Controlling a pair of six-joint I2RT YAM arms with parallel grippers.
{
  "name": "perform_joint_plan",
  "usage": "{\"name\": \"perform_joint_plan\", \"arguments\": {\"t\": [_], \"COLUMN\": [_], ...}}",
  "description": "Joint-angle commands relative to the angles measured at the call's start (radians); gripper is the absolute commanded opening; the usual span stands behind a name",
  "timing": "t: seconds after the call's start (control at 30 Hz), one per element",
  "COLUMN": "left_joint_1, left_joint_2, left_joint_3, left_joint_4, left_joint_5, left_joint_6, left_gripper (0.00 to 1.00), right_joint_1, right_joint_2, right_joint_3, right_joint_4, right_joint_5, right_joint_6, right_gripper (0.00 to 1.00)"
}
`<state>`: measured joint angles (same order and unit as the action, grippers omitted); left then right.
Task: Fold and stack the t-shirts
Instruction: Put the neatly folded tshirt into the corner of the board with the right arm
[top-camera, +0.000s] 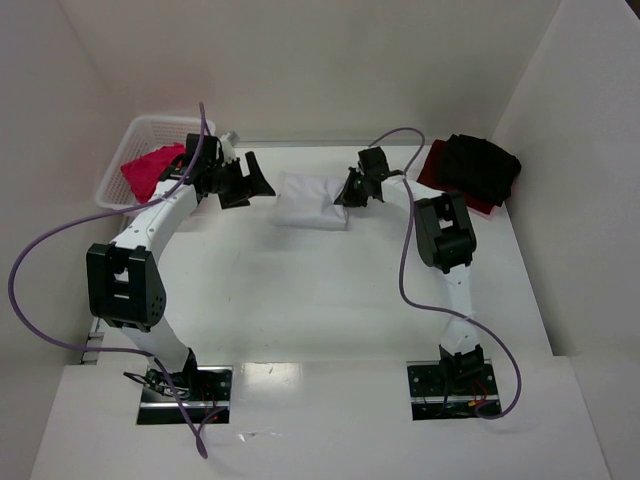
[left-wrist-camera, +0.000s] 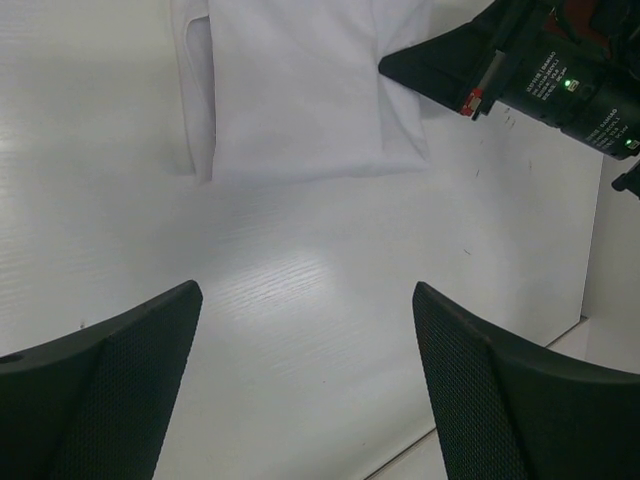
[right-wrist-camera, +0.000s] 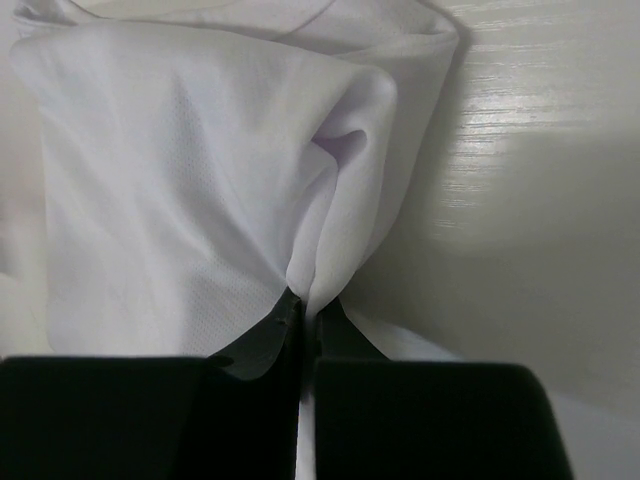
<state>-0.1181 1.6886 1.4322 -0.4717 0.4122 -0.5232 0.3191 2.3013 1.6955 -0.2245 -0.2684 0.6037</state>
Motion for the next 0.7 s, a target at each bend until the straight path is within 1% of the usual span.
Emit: {"name": "perform_joint_plan", "arguments": {"t": [0.0, 0.07, 0.17, 0.2, 0.27, 0.3, 0.4, 0.5, 0.67], "left_joint_1": [0.008, 0.017, 0.017, 0.017, 0.017, 0.017, 0.026, 0.035, 0.035], "left_joint_2": [-0.037, -0.037, -0.037, -0.037, -0.037, -0.037, -0.027, -0.027, 0.002], "left_joint_3": [0.004, 0.013, 0.022, 0.031, 0.031, 0.040, 0.051, 0.051, 0.070], "left_joint_4": [-0.012, -0.012, -0.012, -0.012, -0.012, -0.012, -0.012, -0.012, -0.012], "left_joint_5": [0.008, 0.029, 0.039, 0.049, 0.059, 0.068, 0.068, 0.079, 0.099], "left_joint_6": [0.022, 0.031, 0.040, 0.051, 0.051, 0.060, 0.071, 0.071, 0.071], "left_gripper": [0.94, 0.94, 0.94, 0.94, 0.94, 0.94, 0.94, 0.94, 0.94], "right_joint_1": [0.012, 0.012, -0.017, -0.028, -0.064, -0.078, -0.133, -0.192, -0.287], "right_joint_2": [0.040, 0.040, 0.059, 0.060, 0.079, 0.079, 0.079, 0.079, 0.058], "right_joint_3": [0.055, 0.094, 0.237, 0.321, 0.410, 0.481, 0.587, 0.665, 0.711], "right_joint_4": [-0.032, -0.067, -0.156, -0.180, -0.260, -0.278, -0.350, -0.418, -0.460], "right_joint_5": [0.006, 0.018, 0.040, 0.040, 0.061, 0.072, 0.115, 0.170, 0.196], "right_joint_6": [-0.010, -0.036, -0.071, -0.096, -0.120, -0.143, -0.169, -0.199, -0.229], "right_gripper": [0.00, 0.00, 0.00, 0.00, 0.00, 0.00, 0.00, 0.00, 0.00]}}
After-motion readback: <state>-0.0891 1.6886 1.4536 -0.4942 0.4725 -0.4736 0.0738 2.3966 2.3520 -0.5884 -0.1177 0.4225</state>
